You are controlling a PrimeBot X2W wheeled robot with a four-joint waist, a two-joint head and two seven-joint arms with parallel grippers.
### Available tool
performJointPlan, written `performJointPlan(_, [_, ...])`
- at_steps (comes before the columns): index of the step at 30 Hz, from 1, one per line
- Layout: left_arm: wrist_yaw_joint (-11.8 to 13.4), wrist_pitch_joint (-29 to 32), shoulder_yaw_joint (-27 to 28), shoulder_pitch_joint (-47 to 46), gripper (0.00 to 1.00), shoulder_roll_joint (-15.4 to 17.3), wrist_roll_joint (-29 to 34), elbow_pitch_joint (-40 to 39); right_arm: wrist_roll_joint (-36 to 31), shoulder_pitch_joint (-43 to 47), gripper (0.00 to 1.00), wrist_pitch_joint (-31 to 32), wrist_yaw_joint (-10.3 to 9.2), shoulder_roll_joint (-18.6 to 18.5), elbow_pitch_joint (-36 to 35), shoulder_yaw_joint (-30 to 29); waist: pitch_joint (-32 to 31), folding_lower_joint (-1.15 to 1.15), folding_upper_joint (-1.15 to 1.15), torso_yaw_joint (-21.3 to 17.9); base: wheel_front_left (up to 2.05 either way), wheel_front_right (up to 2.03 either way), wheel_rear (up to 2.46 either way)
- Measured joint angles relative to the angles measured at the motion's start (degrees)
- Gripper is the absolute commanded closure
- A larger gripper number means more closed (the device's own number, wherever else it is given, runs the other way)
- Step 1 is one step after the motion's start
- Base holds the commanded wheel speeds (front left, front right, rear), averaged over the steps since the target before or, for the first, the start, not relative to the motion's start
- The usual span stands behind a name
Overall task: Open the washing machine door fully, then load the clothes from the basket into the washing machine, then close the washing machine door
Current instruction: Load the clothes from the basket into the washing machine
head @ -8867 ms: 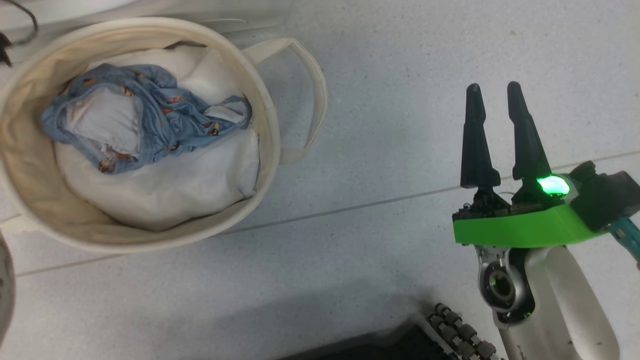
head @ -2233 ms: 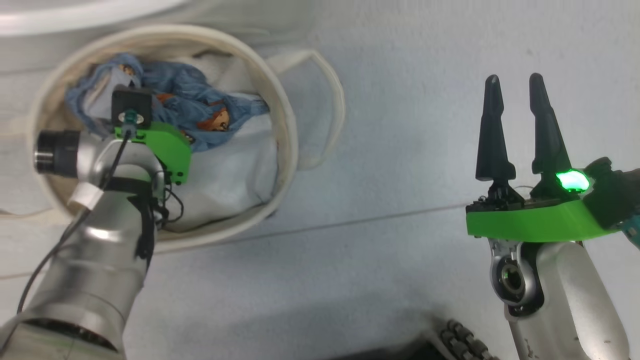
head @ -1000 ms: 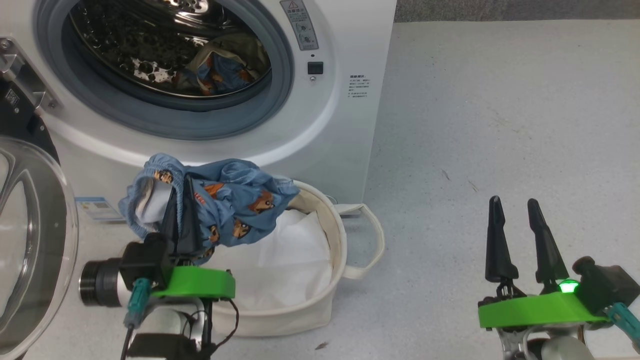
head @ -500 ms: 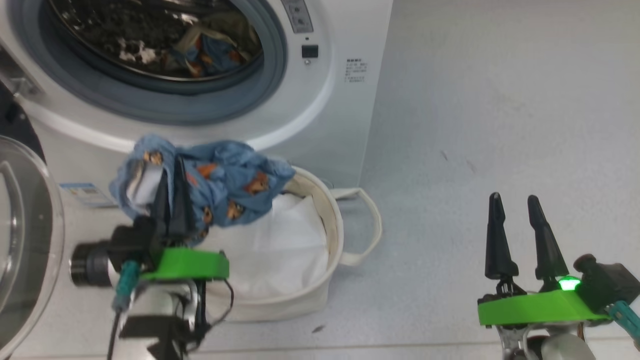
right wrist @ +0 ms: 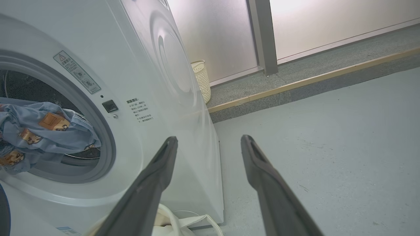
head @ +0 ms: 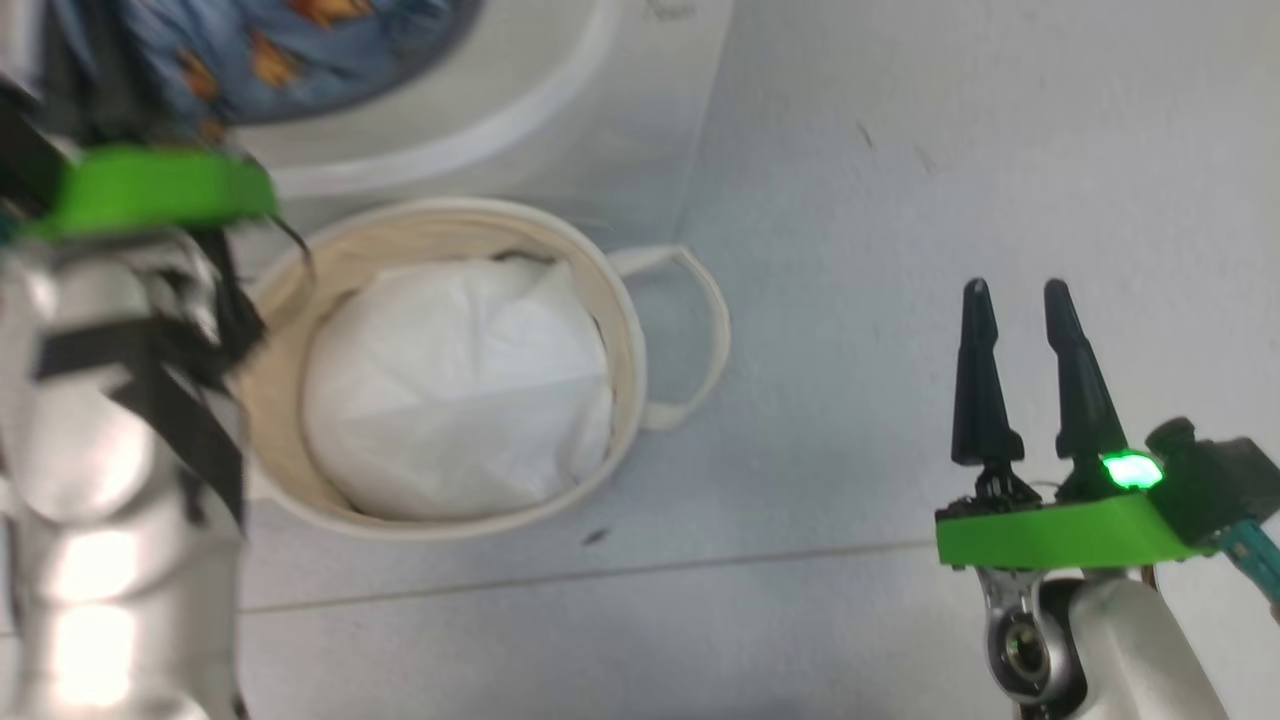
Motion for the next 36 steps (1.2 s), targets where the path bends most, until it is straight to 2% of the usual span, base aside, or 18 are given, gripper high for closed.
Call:
performJointPlan(6, [-0.89,-0.01,1.92,-11.87,1.00,4.75,2.65,5.43,1.72,-3.30,0.00,0.00,0.00,0.00,-0.35,1.75,6.38,0.00,0.00,-3.36,0.00,0.00,0.00])
performJointPlan(14, [-0.82,-0.01,1.71,-23.55,1.00,8.23,5.36,12.02,3.82,-5.55,0.00,0.00,0.00,-0.01,-0.73,3.34,13.08,0.01,0.00,-7.61,0.00,0.00,0.00])
performJointPlan(20, [0.40,-0.01,1.05,-32.37,1.00,10.15,6.46,18.44,4.59,-7.47,0.00,0.00,0.00,-0.01,-1.18,4.24,17.89,0.02,0.00,-10.73,0.00,0.00,0.00])
performJointPlan(25, [2.15,-0.01,1.12,-35.39,1.00,11.25,6.76,22.34,5.02,-8.15,0.00,0.00,0.00,0.00,-1.65,4.25,20.70,0.02,0.00,-12.25,0.00,0.00,0.00])
performJointPlan(26, [2.61,-0.01,1.18,-35.34,0.00,11.43,6.77,22.46,5.02,-8.16,0.00,0.00,0.00,0.00,-1.65,4.25,20.95,0.02,0.00,-12.43,0.00,0.00,0.00])
performJointPlan(36, [2.68,-0.01,0.88,-33.01,0.00,10.73,5.49,20.35,3.85,-8.61,0.00,0.00,0.00,0.00,-1.52,4.08,19.21,0.01,0.00,-10.51,0.00,0.00,0.00])
